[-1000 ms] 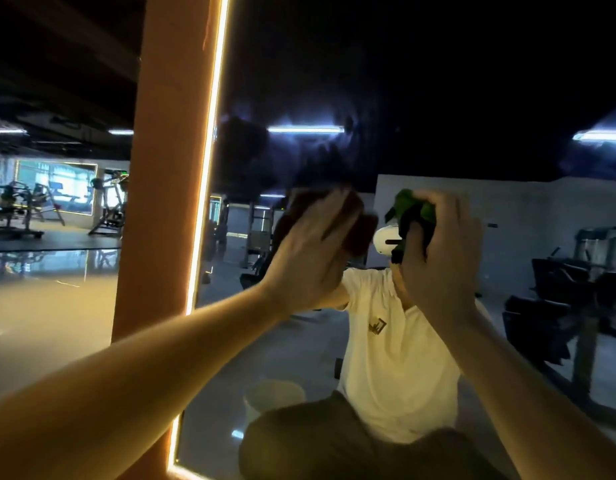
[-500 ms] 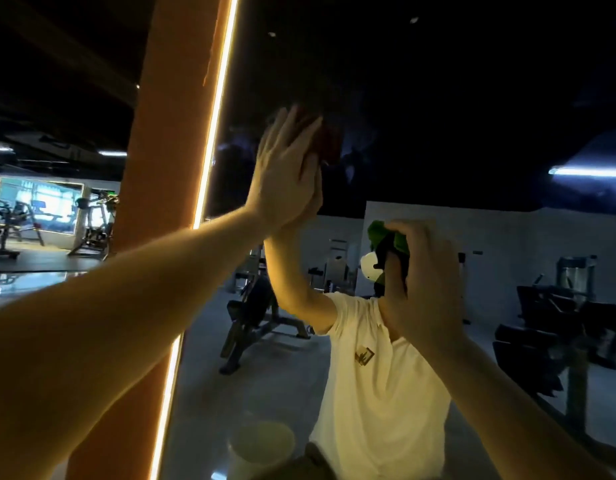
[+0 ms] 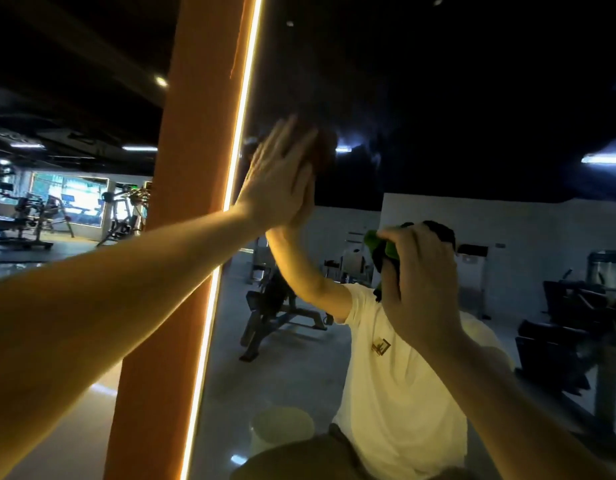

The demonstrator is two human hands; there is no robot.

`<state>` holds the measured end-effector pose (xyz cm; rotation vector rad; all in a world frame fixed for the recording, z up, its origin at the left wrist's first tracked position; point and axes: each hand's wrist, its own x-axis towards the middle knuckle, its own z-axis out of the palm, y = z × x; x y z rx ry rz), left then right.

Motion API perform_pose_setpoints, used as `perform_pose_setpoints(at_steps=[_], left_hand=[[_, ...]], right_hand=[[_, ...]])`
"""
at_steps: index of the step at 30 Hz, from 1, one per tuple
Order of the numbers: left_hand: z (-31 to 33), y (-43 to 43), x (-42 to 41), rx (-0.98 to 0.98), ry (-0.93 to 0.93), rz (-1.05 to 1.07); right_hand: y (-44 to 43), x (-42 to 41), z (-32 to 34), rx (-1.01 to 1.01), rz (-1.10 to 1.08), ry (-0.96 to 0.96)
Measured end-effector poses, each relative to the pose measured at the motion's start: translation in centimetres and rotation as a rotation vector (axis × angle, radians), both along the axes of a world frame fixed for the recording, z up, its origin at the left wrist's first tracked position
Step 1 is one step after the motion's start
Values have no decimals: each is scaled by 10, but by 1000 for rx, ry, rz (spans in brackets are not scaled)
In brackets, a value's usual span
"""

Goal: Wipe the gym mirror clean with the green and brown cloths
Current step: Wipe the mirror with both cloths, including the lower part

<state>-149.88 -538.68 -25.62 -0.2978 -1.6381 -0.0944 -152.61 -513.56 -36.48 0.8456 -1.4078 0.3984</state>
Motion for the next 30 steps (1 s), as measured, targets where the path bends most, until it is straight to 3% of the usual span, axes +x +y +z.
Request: perform_pose_setpoints(at_steps=[3, 4, 8, 13, 16, 20, 23, 30], left_hand=[[11, 38, -10, 325, 114, -124], [-4, 49, -14, 313, 129, -140], [-107, 39, -14, -29, 38, -140], [-211, -23, 7, -131, -163, -6], [-192, -36, 11, -118, -162, -39], [-112, -15, -2, 253, -36, -48], [-116, 3, -13, 369, 57, -28], [-281, 53, 0, 299, -75, -170]], right_hand=[[1, 1, -1, 8, -2, 8], [2, 1, -1, 7, 9, -3], [0, 4, -3, -43, 65, -55], [-7, 9, -17, -47, 22, -65], [-4, 8, -35, 42, -5, -73], [-2, 16, -63, 72, 59, -134], [3, 26, -87, 27, 114, -244], [-3, 33, -163, 6, 96, -346]])
